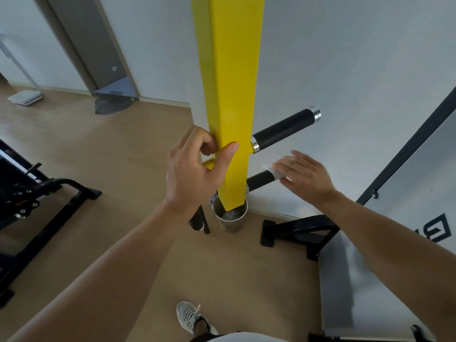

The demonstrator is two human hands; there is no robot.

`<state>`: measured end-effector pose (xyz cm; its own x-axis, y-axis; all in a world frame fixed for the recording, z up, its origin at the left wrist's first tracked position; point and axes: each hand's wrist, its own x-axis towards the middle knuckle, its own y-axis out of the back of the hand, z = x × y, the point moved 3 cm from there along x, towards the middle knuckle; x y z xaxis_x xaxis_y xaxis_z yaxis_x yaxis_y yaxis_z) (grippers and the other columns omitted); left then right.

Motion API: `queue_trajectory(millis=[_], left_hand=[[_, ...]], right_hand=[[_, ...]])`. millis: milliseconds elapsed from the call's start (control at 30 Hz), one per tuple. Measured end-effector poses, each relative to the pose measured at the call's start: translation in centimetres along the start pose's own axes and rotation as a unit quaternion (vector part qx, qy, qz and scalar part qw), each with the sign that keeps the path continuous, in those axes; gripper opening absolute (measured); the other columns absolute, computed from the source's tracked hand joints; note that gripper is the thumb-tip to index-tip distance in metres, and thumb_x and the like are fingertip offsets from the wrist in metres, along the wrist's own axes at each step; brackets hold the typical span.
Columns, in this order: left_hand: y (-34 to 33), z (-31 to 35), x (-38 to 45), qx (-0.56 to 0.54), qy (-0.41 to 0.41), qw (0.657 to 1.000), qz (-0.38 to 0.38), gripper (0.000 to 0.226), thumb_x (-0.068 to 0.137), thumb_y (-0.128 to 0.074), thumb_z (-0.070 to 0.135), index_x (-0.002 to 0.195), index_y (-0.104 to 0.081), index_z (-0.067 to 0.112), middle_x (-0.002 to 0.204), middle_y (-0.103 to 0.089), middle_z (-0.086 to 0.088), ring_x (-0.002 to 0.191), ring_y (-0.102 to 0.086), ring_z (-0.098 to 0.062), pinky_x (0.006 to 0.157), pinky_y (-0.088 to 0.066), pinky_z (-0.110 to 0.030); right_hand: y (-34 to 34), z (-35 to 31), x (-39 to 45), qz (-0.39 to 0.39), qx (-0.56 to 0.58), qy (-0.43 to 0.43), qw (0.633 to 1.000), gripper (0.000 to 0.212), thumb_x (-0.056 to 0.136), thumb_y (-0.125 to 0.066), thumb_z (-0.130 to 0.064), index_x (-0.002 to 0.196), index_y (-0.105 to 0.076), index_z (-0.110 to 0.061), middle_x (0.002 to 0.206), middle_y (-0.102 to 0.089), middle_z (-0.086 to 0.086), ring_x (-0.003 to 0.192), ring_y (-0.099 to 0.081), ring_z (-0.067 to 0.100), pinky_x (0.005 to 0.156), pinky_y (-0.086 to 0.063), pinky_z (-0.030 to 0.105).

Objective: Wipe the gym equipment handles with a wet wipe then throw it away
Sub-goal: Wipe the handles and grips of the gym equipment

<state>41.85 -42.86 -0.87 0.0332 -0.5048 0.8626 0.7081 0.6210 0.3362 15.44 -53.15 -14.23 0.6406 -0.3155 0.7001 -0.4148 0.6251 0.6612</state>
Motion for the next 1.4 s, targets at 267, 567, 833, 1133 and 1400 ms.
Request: queue_trajectory(millis=[267,567,833,1133,1400], left_hand=[[0.5,0.2,-0.2,0.004,0.003,1.0,0.0,0.045,0.095,-0.067,0.036,0.073,-0.057,-0.002,0.07,-0.059,-0.007,0.066,-0.053,-0.016,0.062,-0.045,-0.025],[0.3,0.8,-0.5,-0.005,0.019,1.0,-0.006,0.047,0.095,-0.065,0.041,0.073,-0.057,0.001,0.069,-0.06,-0.006,0.064,-0.054,-0.017,0.061,-0.046,-0.026],[0.3,1.0,-0.6,-0.004,0.022,1.0,-0.006,0.045,0.095,-0.066,0.039,0.073,-0.057,0.001,0.069,-0.059,-0.006,0.063,-0.053,-0.018,0.06,-0.047,-0.031],[0.4,0.9,-0.6,-0.014,0.023,1.0,-0.011,0.045,0.095,-0.066,0.038,0.073,-0.057,0.0,0.069,-0.06,-0.007,0.064,-0.055,-0.018,0.06,-0.048,-0.032],[0.5,0.9,-0.7,-0.003,0.022,1.0,-0.011,0.046,0.096,-0.065,0.038,0.074,-0.056,-0.001,0.069,-0.06,-0.007,0.064,-0.054,-0.015,0.062,-0.045,-0.022]], right_hand=[[-1.9,-6.3,3.1,0.005,0.124,0.066,0.99,0.034,0.09,-0.076,-0.018,0.121,-0.069,-0.006,0.115,-0.073,0.01,0.1,-0.071,0.023,0.103,-0.051,0.047],[1.2,-0.8,0.8,-0.042,0.02,0.032,0.998,0.048,0.076,-0.087,-0.017,0.119,-0.069,-0.005,0.108,-0.076,0.011,0.096,-0.073,0.026,0.105,-0.051,0.044],[0.0,-5.5,3.6,-0.112,0.082,0.046,0.989,0.047,0.075,-0.088,-0.029,0.116,-0.072,-0.012,0.106,-0.077,0.005,0.103,-0.073,0.027,0.096,-0.054,0.044],[2.4,-0.9,2.3,-0.167,0.1,-0.061,0.979,0.047,0.08,-0.083,-0.035,0.12,-0.073,-0.011,0.111,-0.077,0.004,0.105,-0.072,0.026,0.108,-0.043,0.041],[1.4,-6.3,5.1,-0.251,0.228,-0.069,0.938,0.037,0.09,-0.073,-0.04,0.125,-0.066,-0.03,0.104,-0.075,-0.004,0.094,-0.068,0.015,0.09,-0.054,0.037]])
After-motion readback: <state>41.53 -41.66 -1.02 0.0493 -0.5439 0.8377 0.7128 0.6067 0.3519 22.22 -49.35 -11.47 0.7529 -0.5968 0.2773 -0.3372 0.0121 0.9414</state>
